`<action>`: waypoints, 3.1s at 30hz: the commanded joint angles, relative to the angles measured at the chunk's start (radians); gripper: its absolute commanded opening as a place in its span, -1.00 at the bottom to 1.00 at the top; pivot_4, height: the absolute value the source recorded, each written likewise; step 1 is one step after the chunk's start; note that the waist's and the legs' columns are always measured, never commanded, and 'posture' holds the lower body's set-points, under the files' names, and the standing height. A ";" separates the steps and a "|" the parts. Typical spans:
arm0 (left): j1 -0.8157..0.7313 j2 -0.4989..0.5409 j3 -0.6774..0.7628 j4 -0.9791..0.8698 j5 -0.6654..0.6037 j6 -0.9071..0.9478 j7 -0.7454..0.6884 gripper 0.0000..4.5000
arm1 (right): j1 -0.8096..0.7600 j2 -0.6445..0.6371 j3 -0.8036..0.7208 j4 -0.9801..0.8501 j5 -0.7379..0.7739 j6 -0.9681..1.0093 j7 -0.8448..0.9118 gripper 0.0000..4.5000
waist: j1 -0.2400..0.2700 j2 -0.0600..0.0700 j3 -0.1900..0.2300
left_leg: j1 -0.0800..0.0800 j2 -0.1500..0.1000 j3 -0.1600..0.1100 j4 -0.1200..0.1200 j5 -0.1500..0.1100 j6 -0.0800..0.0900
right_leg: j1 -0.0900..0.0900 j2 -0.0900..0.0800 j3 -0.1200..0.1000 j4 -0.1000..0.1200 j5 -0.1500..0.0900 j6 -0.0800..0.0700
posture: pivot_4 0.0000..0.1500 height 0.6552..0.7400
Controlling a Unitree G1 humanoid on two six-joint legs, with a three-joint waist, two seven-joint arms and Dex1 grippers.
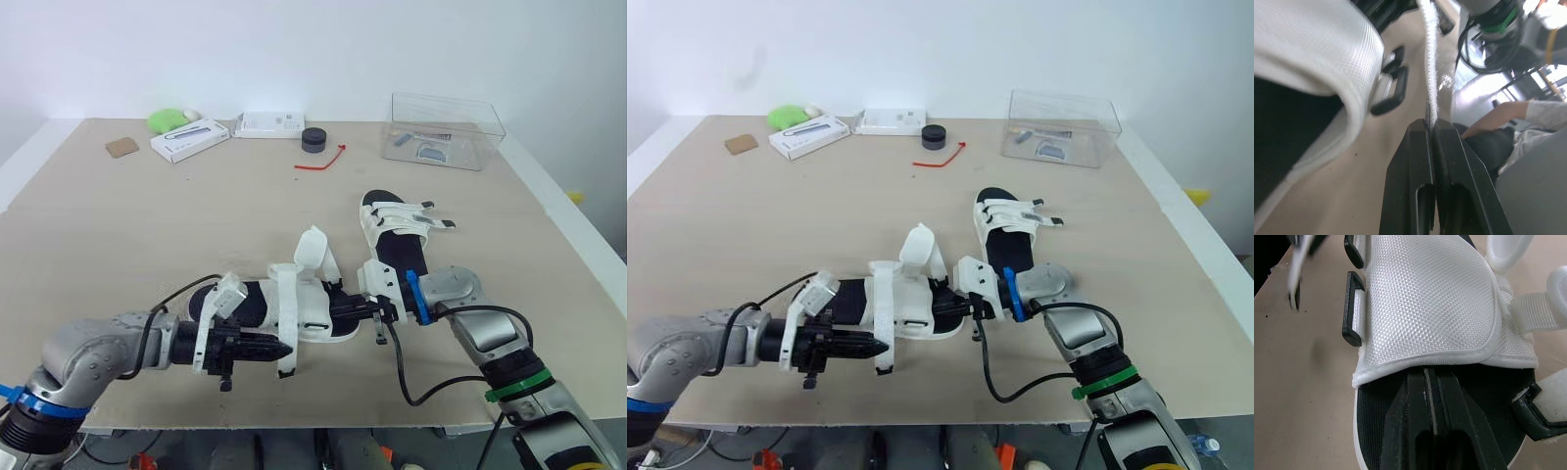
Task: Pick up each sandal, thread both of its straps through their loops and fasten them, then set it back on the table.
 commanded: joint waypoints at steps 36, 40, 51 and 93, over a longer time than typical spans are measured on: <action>-0.377 -0.058 -0.041 0.379 0.113 0.132 -0.289 -0.95 | 0.005 -0.015 -0.001 -0.029 -0.020 0.014 -0.009 -1.00 | -0.001 -0.001 0.000 | -0.002 -0.001 -0.001 0.000 0.000 -0.001 | -0.001 0.000 0.000 -0.001 0.000 0.001 | 1.00 1.00; -0.390 -0.081 -0.042 0.383 0.132 0.132 -0.290 -0.95 | 0.005 -0.014 0.000 -0.025 -0.023 0.008 -0.011 -1.00 | 0.000 -0.001 0.000 | -0.002 -0.001 -0.001 0.000 0.000 -0.001 | -0.001 0.000 0.000 -0.001 0.000 0.001 | 1.00 1.00; -0.404 -0.076 -0.058 0.365 0.165 0.143 -0.336 -0.95 | 0.011 -0.015 0.003 -0.033 -0.022 0.007 -0.010 -1.00 | -0.001 -0.001 0.000 | -0.002 -0.001 -0.001 0.000 0.000 -0.001 | -0.001 0.000 0.000 -0.001 0.000 0.001 | 1.00 1.00; -0.316 -0.043 -0.160 0.302 0.372 -0.014 -0.392 -0.95 | -0.003 -0.009 0.013 -0.017 -0.029 0.007 -0.005 -1.00 | -0.001 -0.001 0.000 | -0.002 -0.001 -0.001 0.000 0.000 -0.001 | -0.001 0.001 0.000 -0.001 -0.001 0.000 | 1.00 1.00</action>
